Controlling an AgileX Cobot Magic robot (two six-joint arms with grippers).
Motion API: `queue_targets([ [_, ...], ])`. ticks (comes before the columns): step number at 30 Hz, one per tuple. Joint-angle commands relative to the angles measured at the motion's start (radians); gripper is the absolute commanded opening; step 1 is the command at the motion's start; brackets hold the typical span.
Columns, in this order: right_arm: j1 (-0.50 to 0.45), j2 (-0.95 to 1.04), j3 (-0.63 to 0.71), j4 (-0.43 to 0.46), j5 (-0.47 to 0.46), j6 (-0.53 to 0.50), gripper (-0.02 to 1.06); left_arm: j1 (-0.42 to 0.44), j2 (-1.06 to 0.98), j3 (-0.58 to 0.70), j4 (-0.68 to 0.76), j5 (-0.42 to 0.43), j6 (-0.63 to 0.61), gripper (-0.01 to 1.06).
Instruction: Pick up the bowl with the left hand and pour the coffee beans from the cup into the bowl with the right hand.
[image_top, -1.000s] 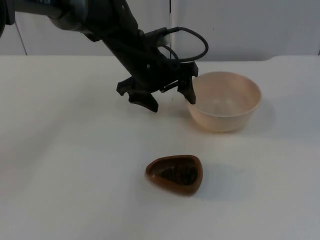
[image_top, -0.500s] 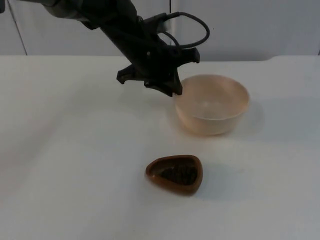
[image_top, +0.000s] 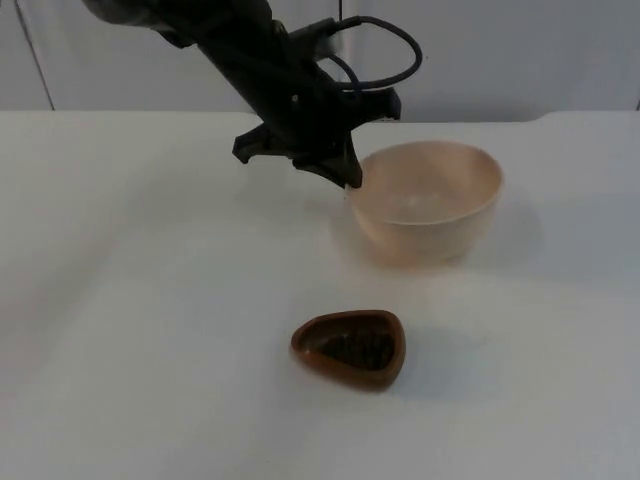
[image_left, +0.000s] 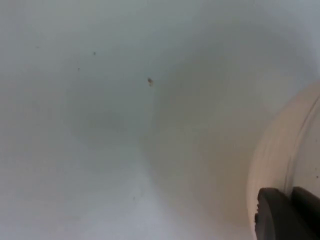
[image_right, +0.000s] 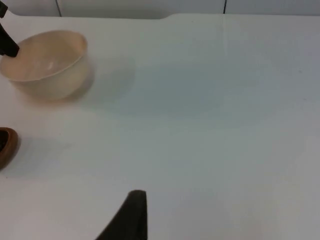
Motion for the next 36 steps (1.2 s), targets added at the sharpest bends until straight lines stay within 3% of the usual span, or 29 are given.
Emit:
queue_targets([
  [1, -0.006, -0.004, 0.002, 0.002, -0.006, -0.003, 1.05, -0.007, -0.048, -0.005, 0.029, 0.016, -0.023, 0.00],
  [8, -0.006, -0.004, 0.002, 0.002, -0.006, -0.003, 1.05, -0.007, -0.162, 0.001, 0.231, 0.121, -0.112, 0.00],
  [13, -0.006, -0.004, 0.002, 0.002, -0.006, -0.003, 1.05, -0.007, -0.246, 0.072, 0.253, 0.140, -0.112, 0.00],
  [25, -0.006, -0.004, 0.002, 0.000, -0.006, -0.003, 1.05, 0.021, -0.489, 0.463, 0.219, -0.031, -0.112, 0.00],
  [29, -0.006, -0.004, 0.002, 0.000, -0.006, -0.003, 1.05, 0.056, -0.609, 0.667, 0.193, -0.130, -0.112, 0.00],
  [36, -0.006, -0.004, 0.002, 0.000, -0.006, -0.003, 1.05, 0.067, -0.767, 0.889, 0.179, -0.208, -0.112, 0.00],
])
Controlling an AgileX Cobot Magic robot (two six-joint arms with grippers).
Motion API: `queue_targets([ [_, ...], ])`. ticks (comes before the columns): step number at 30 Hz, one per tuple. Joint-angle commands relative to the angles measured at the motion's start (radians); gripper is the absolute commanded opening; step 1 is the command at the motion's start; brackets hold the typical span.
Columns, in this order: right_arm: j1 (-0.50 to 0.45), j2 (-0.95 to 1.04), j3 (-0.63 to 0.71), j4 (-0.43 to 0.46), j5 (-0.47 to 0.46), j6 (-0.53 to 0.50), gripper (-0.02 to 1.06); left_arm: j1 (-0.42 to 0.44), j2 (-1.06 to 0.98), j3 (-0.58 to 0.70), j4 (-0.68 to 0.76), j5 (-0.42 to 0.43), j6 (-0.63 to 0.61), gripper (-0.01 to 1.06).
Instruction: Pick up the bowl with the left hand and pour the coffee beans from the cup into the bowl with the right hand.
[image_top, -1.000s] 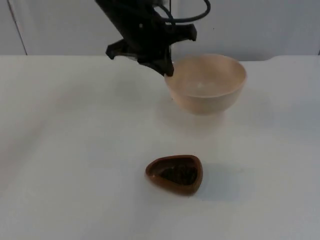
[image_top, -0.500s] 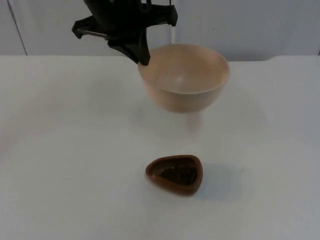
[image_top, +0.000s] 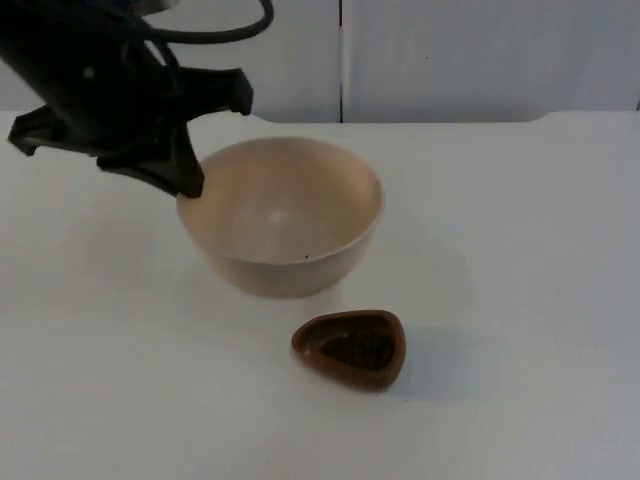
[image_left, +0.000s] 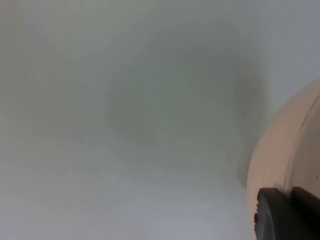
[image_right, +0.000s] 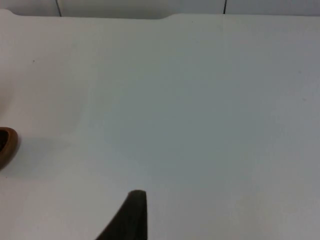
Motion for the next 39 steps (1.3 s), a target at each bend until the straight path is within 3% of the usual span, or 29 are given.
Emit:
queue_targets([
  [1, -0.006, -0.004, 0.002, 0.000, -0.006, -0.002, 1.05, 0.002, -0.060, 0.068, -0.019, -0.041, -0.007, 0.00],
  [13, -0.006, -0.004, 0.002, 0.002, -0.006, -0.002, 1.05, 0.002, -0.253, 0.318, -0.022, -0.084, -0.007, 0.00],
  [24, -0.006, -0.004, 0.002, 0.002, -0.006, -0.002, 1.05, 0.002, -0.294, 0.355, -0.025, -0.076, -0.041, 0.00],
  [39, -0.006, -0.004, 0.001, 0.018, -0.010, -0.002, 1.05, 0.002, -0.294, 0.355, -0.029, -0.125, -0.042, 0.00],
])
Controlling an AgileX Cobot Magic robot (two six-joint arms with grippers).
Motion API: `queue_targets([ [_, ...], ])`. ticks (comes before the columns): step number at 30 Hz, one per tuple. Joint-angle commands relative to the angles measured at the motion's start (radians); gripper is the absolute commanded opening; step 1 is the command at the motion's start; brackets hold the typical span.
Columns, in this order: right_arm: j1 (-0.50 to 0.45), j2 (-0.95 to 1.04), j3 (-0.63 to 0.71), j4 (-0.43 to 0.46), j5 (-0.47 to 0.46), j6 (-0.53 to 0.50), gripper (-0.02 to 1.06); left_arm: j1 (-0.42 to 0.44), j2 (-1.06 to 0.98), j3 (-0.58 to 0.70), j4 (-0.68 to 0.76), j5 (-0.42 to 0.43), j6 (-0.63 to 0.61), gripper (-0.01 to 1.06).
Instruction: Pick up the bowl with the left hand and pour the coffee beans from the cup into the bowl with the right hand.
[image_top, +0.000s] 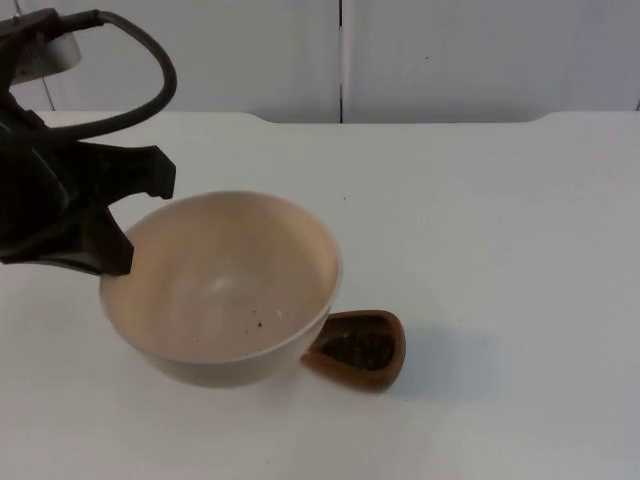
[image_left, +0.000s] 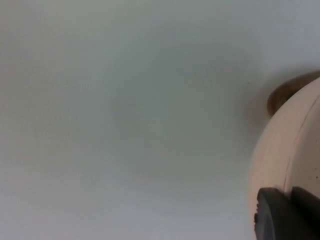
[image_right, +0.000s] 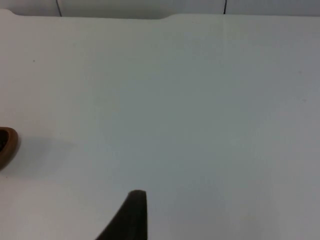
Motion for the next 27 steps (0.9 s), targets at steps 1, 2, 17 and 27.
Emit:
queue_targets([
  [1, -0.006, -0.004, 0.001, 0.023, -0.010, -0.002, 1.05, 0.002, -0.010, 0.003, -0.022, -0.018, -0.009, 0.00],
  [2, -0.006, -0.004, 0.001, 0.023, -0.010, -0.002, 1.05, 0.002, -0.010, 0.003, -0.022, -0.018, -0.009, 0.00],
  [17, -0.006, 0.257, -0.021, 0.111, -0.027, -0.006, 1.05, 0.002, -0.010, 0.003, -0.024, -0.018, -0.009, 0.00],
  [27, -0.006, 0.531, -0.130, 0.135, -0.057, -0.076, 1.05, 0.002, -0.010, 0.003, -0.027, -0.019, -0.009, 0.00],
])
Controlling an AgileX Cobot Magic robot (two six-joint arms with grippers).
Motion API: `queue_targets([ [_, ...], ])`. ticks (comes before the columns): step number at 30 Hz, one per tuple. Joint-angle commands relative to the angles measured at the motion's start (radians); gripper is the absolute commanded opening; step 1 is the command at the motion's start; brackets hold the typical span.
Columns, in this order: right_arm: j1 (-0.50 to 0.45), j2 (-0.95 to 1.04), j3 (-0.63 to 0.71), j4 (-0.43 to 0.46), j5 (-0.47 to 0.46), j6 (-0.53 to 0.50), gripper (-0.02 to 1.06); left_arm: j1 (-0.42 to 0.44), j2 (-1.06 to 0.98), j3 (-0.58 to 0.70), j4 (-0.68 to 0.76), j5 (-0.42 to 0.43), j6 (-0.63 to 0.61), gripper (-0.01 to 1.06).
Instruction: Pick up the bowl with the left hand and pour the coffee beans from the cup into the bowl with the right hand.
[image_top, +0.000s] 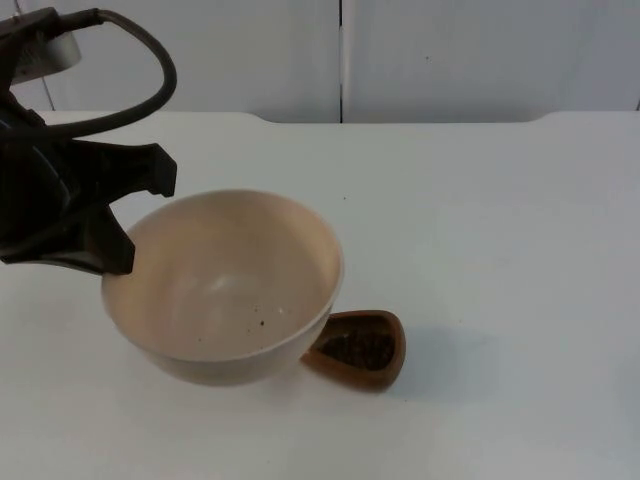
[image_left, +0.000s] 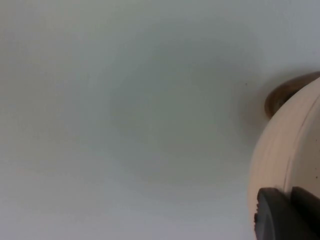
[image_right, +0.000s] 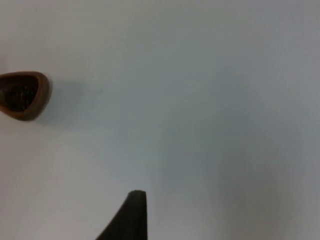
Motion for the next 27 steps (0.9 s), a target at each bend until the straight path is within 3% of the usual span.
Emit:
queue_targets([
  [1, -0.006, 0.050, -0.024, 0.013, -0.025, -0.023, 1.05, 0.002, -0.010, 0.003, -0.019, -0.018, -0.009, 0.00],
  [14, -0.006, 0.348, -0.150, 0.063, -0.036, -0.039, 1.05, 0.002, -0.010, 0.003, -0.023, -0.020, -0.009, 0.00],
  [27, 0.008, 0.592, -0.176, 0.145, -0.067, -0.060, 1.05, 0.002, -0.010, 0.003, -0.029, -0.022, -0.009, 0.00],
])
